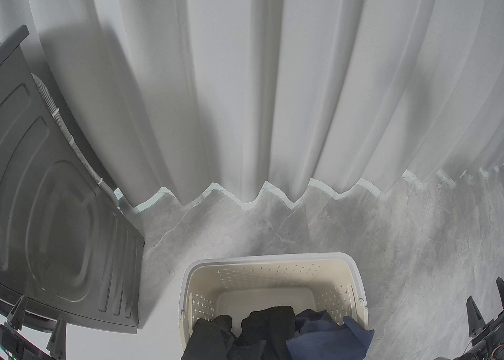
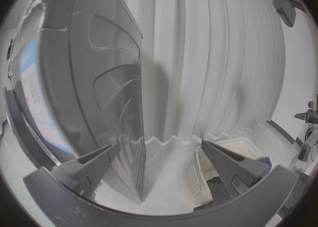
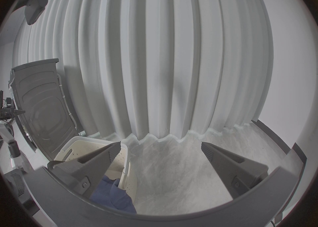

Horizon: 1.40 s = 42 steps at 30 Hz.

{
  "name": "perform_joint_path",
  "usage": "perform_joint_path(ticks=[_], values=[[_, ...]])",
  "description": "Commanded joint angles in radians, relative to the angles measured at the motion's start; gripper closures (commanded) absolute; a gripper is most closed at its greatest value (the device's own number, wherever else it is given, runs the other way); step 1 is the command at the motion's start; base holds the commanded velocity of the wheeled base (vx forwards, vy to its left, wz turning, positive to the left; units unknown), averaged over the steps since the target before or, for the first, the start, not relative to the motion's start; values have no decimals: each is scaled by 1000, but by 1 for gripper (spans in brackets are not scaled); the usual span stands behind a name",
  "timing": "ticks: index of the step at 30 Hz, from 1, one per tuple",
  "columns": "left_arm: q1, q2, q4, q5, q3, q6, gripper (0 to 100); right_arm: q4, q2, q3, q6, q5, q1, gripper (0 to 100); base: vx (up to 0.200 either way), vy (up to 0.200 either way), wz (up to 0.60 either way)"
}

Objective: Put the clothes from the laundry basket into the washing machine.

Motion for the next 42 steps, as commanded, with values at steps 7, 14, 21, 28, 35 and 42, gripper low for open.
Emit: perform_joint_path(ticks=[7, 14, 21, 28, 35, 42], values=[[1, -13, -1, 0, 18, -1, 0, 0, -16, 18, -2, 0, 0, 0, -200, 0, 0], [1, -13, -1, 0, 18, -1, 0, 0, -16, 18, 0, 0, 0, 0, -200, 0, 0], [1, -13, -1, 0, 18, -1, 0, 0, -16, 18, 0, 0, 0, 0, -200, 0, 0], [1, -13, -1, 0, 18, -1, 0, 0, -16, 18, 0, 0, 0, 0, -200, 0, 0], [1, -13, -1, 0, 18, -1, 0, 0, -16, 18, 0, 0, 0, 0, -57, 0, 0], [1, -13, -1, 0, 18, -1, 0, 0, -16, 18, 0, 0, 0, 0, 0, 86, 0]])
